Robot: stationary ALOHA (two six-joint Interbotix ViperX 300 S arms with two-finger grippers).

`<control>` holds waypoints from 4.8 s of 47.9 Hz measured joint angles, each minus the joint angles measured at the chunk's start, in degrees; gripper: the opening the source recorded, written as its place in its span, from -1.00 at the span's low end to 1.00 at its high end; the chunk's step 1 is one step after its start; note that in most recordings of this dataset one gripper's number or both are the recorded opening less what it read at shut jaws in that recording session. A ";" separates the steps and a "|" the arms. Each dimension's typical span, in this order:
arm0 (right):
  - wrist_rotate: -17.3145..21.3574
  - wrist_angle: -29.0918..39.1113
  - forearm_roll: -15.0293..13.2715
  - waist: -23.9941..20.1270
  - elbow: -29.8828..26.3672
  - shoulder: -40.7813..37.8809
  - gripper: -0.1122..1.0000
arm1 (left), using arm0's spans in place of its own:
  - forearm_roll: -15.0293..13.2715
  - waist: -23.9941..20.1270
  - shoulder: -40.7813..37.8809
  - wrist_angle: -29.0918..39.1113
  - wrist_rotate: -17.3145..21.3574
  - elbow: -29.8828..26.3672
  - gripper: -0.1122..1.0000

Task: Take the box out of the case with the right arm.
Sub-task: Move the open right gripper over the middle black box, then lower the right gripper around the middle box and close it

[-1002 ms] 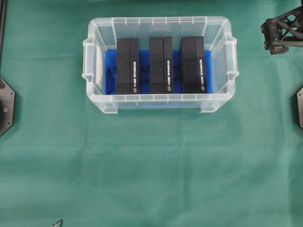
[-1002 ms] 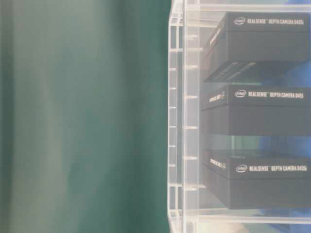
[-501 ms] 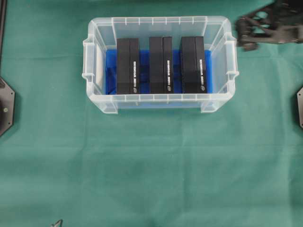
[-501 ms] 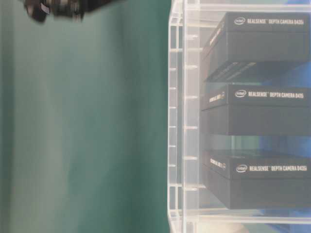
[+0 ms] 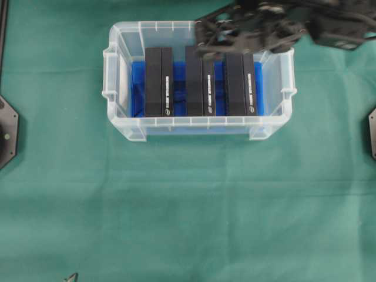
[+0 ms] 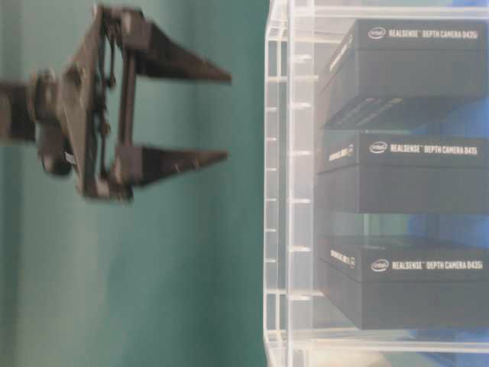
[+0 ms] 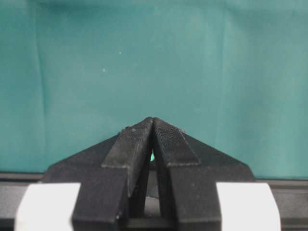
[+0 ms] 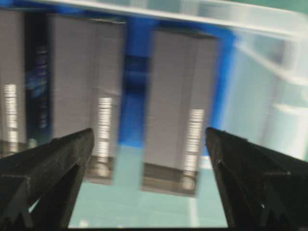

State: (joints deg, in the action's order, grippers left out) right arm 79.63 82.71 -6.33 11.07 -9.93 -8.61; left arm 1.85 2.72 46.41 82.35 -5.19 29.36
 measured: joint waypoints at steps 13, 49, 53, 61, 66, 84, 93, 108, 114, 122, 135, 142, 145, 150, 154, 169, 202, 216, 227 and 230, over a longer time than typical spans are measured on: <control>0.09 0.00 0.53 -1.41 -9.14 -7.73 0.87 | 0.00 0.00 0.09 0.09 -0.18 0.00 -0.80; 0.79 0.00 0.88 -1.58 -10.02 -8.53 0.87 | 0.00 0.00 0.18 0.18 -0.18 -0.09 -0.80; 0.79 0.00 0.88 -1.67 -10.02 -8.53 0.87 | 0.00 0.00 0.09 0.18 -0.18 -0.09 -0.80; 0.79 0.00 0.79 -1.67 -10.02 -8.53 0.87 | 0.00 0.00 -0.09 0.18 -0.18 -0.09 -0.80; 0.79 0.00 0.88 -1.67 -10.02 -8.53 0.87 | 0.00 0.00 -0.09 0.18 -0.18 -0.09 -0.80; 0.70 0.00 0.79 -1.67 -10.02 -8.53 0.87 | 0.00 0.00 -0.09 0.18 -0.18 -0.09 -0.80; 0.70 0.00 0.70 -1.67 -10.02 -8.53 0.87 | 0.00 0.00 -0.09 0.18 -0.18 -0.09 -0.80; 0.70 0.00 0.35 -1.67 -10.02 -8.88 0.87 | 0.00 0.18 0.00 0.18 -0.18 -0.09 -0.80; 0.70 0.00 0.18 -1.67 -9.93 -9.40 0.87 | 0.00 0.00 0.00 0.18 -0.18 -0.09 -0.80; 0.70 -0.44 0.26 -1.67 -7.65 -9.49 0.87 | 0.00 0.00 -0.09 0.18 -0.18 -0.09 -0.80; 0.97 -7.65 0.26 -1.49 -1.41 -9.40 0.87 | 0.00 0.00 -0.09 0.18 -0.18 -0.09 -0.80; 1.41 -11.25 0.88 -1.32 1.58 -9.40 0.87 | 0.00 0.00 -0.09 0.18 -0.18 -0.09 -0.80; 1.85 -11.78 1.05 -1.23 2.46 -9.49 0.87 | 0.00 0.00 -0.09 0.18 -0.18 -0.09 -0.80; 1.85 -13.36 1.49 -1.14 3.34 -9.93 0.87 | 0.00 0.00 -0.18 0.18 -0.18 -0.09 -0.80; 1.93 -14.94 1.85 -1.14 3.69 -10.46 0.87 | 0.00 0.00 -0.18 0.18 -0.18 -0.09 -0.80; 1.85 -16.70 3.78 -1.05 3.87 -12.39 0.87 | 0.00 0.00 -0.44 0.18 -0.18 -0.09 -0.80; 3.78 -15.91 4.22 -1.05 3.87 -12.39 0.53 | 0.00 0.00 -0.53 0.18 -0.18 -0.18 -0.80; 5.10 -15.47 3.96 -1.05 3.78 -12.39 0.37 | 0.00 0.00 -0.44 0.18 -0.09 -0.18 -0.80; 5.10 -15.73 3.96 -1.05 3.78 -12.39 0.37 | 0.00 0.00 -0.53 0.18 -0.09 -0.09 -0.80; 5.10 -15.29 4.04 -1.05 3.52 -12.48 0.37 | 0.00 0.00 -0.53 0.18 -0.09 -0.18 -0.80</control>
State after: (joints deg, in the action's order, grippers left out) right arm 84.73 67.41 -2.29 10.02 -6.42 -21.09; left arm 1.85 2.72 45.88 82.53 -5.27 29.18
